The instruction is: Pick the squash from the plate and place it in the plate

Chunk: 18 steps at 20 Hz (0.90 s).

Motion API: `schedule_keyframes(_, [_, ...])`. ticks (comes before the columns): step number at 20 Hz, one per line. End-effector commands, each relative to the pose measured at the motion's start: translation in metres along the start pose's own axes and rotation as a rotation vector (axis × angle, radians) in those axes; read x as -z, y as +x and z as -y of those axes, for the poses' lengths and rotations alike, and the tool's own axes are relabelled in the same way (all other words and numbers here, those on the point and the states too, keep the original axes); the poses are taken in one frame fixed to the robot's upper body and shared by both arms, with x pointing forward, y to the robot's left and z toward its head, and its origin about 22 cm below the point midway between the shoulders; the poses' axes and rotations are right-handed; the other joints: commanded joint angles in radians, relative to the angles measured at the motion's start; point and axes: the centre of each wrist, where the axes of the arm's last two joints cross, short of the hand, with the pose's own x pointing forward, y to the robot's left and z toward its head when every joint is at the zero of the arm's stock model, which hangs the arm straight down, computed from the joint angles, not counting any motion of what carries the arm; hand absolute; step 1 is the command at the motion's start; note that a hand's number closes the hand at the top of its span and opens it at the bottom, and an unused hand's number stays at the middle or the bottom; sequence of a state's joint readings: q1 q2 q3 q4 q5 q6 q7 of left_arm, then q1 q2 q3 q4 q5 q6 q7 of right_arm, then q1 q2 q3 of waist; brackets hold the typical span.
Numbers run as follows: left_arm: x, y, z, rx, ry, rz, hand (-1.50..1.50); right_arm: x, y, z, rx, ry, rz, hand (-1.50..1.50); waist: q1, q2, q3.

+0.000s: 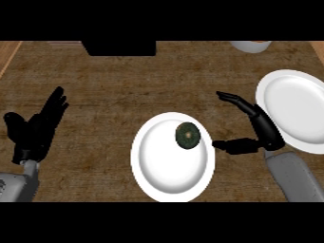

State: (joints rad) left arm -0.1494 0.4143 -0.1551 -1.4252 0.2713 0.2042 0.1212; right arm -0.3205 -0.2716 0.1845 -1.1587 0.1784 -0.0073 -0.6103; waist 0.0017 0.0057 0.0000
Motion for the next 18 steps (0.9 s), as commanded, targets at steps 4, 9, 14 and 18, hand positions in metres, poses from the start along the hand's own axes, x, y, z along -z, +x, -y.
schedule_keyframes(4, [0.019,0.007,0.008,-0.006,0.001,-0.015,0.00,-0.003,0.000,-0.006,-0.205,0.179,-0.024,-1.50,-0.005,-0.005,0.000])
schedule_keyframes(9, [0.002,-0.001,-0.003,0.002,0.014,-0.007,0.00,-0.005,0.015,-0.008,-0.264,0.196,-0.060,-1.50,-0.001,-0.007,0.000])
schedule_keyframes(14, [0.016,-0.006,-0.006,-0.006,-0.005,-0.007,0.00,0.015,0.036,-0.023,-0.322,0.328,-0.165,-1.50,-0.005,-0.005,-0.001])
schedule_keyframes(18, [0.004,-0.004,-0.001,0.009,-0.010,-0.001,0.00,0.014,0.043,-0.030,-0.402,0.397,-0.235,-1.50,-0.001,-0.007,0.000])
